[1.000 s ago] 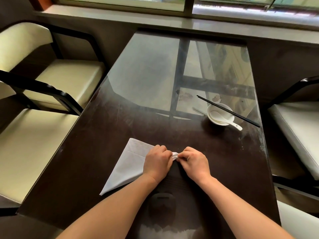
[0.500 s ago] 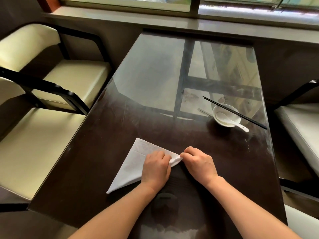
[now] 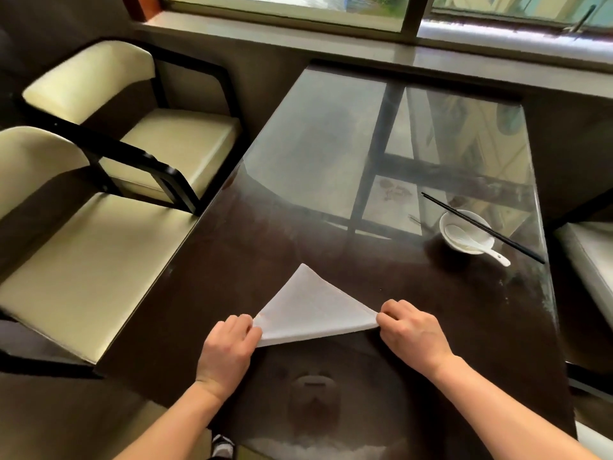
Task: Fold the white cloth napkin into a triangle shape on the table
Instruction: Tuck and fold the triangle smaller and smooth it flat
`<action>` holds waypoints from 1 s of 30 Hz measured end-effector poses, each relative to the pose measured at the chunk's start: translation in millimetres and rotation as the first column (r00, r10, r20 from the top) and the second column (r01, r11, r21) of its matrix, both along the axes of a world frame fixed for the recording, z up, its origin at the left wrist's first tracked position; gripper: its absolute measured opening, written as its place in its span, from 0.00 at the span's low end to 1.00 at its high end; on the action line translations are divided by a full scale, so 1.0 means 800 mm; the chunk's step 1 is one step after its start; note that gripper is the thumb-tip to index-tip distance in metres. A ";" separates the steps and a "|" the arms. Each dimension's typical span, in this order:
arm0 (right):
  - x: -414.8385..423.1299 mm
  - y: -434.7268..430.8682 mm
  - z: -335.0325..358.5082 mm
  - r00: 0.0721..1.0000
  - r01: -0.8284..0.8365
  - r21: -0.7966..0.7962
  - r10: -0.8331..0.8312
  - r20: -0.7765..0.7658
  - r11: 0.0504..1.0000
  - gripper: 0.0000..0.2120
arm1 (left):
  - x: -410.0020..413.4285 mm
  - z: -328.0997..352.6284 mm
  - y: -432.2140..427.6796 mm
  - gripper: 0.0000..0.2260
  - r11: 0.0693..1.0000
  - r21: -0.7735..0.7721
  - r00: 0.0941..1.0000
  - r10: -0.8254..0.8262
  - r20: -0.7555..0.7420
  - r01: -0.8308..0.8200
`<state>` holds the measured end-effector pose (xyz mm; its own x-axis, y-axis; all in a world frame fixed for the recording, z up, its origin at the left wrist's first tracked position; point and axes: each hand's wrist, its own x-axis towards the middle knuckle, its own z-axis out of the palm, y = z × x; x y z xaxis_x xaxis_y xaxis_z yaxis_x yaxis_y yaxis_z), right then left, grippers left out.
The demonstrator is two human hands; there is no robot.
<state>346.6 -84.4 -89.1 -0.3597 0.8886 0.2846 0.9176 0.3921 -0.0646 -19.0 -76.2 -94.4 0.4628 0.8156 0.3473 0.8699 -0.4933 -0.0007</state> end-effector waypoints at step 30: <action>-0.004 -0.009 0.004 0.984 0.167 -0.127 -0.172 -0.036 0.978 0.08 | -0.046 -0.008 -0.032 0.04 0.984 -0.001 0.984 -0.177 -0.023 0.177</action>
<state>343.1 -91.6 -86.1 -0.1900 0.9648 0.1821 0.9650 0.2176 -0.1465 -56.1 -101.6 -100.4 0.6080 0.7196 0.3353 0.7683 -0.6397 -0.0202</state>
